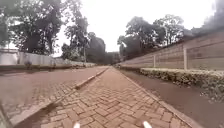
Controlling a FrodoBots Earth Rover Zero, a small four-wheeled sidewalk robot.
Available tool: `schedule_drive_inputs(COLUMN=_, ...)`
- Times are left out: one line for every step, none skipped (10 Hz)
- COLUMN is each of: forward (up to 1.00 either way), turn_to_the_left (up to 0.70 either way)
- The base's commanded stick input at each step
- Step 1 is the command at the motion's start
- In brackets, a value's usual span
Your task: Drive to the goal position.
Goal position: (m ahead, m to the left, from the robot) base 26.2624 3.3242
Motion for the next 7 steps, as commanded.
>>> schedule_drive_inputs(forward=0.5, turn_to_the_left=0.25)
schedule_drive_inputs(forward=0.5, turn_to_the_left=0.08)
schedule_drive_inputs(forward=0.5, turn_to_the_left=0.1)
schedule_drive_inputs(forward=0.5, turn_to_the_left=0.0)
schedule_drive_inputs(forward=0.5, turn_to_the_left=0.0)
schedule_drive_inputs(forward=0.5, turn_to_the_left=0.0)
schedule_drive_inputs(forward=0.5, turn_to_the_left=0.0)
